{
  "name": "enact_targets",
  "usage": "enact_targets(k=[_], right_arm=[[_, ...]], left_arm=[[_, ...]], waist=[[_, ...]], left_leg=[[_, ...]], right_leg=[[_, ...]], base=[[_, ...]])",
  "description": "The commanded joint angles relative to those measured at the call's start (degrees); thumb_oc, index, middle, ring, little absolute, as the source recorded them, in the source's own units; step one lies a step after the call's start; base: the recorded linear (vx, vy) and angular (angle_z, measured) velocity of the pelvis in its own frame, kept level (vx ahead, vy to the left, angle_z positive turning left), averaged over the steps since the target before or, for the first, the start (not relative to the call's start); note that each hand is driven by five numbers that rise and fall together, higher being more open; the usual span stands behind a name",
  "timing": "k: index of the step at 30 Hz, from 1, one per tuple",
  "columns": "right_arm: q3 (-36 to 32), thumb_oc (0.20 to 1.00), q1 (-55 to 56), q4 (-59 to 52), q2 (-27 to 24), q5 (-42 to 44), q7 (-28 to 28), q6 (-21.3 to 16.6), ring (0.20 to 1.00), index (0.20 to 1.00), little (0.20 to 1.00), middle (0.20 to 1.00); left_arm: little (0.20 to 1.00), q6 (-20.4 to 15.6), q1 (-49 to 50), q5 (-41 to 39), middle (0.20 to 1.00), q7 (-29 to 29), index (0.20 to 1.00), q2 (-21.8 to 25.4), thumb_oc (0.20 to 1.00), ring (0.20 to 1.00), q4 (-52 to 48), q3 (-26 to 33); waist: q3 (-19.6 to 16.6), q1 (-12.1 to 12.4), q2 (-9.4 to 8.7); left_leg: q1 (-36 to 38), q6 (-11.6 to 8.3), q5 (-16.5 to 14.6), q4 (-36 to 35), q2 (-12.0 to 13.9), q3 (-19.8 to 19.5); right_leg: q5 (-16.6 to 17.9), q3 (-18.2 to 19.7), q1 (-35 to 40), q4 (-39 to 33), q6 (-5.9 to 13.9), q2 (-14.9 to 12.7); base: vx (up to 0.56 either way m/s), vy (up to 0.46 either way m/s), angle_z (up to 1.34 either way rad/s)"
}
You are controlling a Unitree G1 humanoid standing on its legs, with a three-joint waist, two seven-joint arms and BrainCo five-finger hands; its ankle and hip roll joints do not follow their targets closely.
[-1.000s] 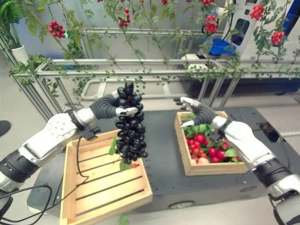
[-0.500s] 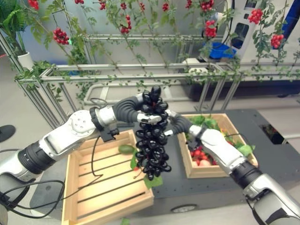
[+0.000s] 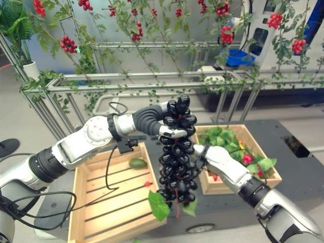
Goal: Pick up the fruits from the basket on one side to the basket on the other side
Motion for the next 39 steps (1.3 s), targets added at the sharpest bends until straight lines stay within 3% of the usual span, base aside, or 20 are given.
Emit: enact_targets(k=[1, 7, 11, 20, 28, 39], right_arm=[[-3.0, 1.0, -3.5, -3.3, -2.0, 4.0, 0.6, -2.4, 1.0, 1.0, 1.0, 1.0], [-13.6, 1.0, 4.2, 1.4, 0.2, 2.8, -2.6, -4.7, 1.0, 1.0, 1.0, 1.0], [-16.9, 1.0, 6.7, 2.8, -0.1, 1.5, -3.0, -5.1, 1.0, 1.0, 1.0, 1.0], [-26.0, 1.0, 13.3, -0.9, -7.9, 4.1, 0.0, -4.2, 1.0, 1.0, 1.0, 1.0], [-28.4, 1.0, 17.1, -4.2, -11.1, 3.7, 2.6, -3.1, 1.0, 1.0, 1.0, 1.0], [-25.7, 1.0, 18.2, -9.7, -13.5, 2.9, 6.7, -1.0, 1.0, 1.0, 1.0, 1.0]], left_arm=[[0.2, -3.2, -8.0, -4.2, 0.2, 0.8, 0.2, -0.9, 0.2, 0.2, 3.1, 0.4], [0.2, -2.9, -5.7, -4.0, 0.2, 0.2, 0.2, 0.4, 0.2, 0.2, 3.8, 3.2], [0.2, -3.1, -4.4, -4.1, 0.2, -0.2, 0.2, 1.0, 0.2, 0.2, 3.9, 4.8], [0.2, -2.7, -2.1, -2.9, 0.2, -1.4, 0.2, 2.8, 0.2, 0.2, 4.1, 7.3], [0.2, -2.4, -0.8, -2.6, 0.2, -2.1, 0.2, 3.8, 0.2, 0.2, 3.3, 8.8], [0.2, -1.9, -0.2, -1.4, 0.2, -2.8, 0.2, 3.1, 0.2, 0.2, 2.9, 9.5]], waist=[[-1.0, 1.3, -2.79], [-1.2, 1.0, -2.52], [-1.5, 0.9, -2.51], [-1.5, 0.1, -2.94], [-1.5, -0.3, -3.0], [-1.3, -0.4, -2.98]], left_leg=[[0.6, 3.12, -5.3, 0.5, -4.3, 1.4], [0.7, 3.24, -5.4, 0.6, -4.3, 1.3], [0.8, 3.2, -5.4, 0.5, -4.2, 1.2], [0.6, 3.01, -5.4, 0.3, -4.2, 0.9], [0.5, 3.05, -5.5, 0.4, -4.1, 1.0], [0.4, 3.16, -5.6, 0.6, -4.1, 1.0]], right_leg=[[-2.3, -0.8, -0.1, 2.9, 5.67, -1.8], [-2.4, -1.0, 0.0, 2.9, 5.67, -1.8], [-2.4, -1.0, 0.1, 2.9, 5.7, -1.7], [-2.4, -1.3, -0.1, 2.8, 5.8, -1.7], [-2.5, -1.2, -0.3, 3.0, 5.78, -1.7], [-2.6, -0.9, -0.5, 3.2, 5.75, -1.8]], base=[[0.0, 0.0, 0.0], [0.0, 0.0, 0.0], [0.0, 0.0, 0.0], [0.0, -0.001, 0.01], [0.0, 0.0, 0.0], [0.0, 0.0, 0.0]])
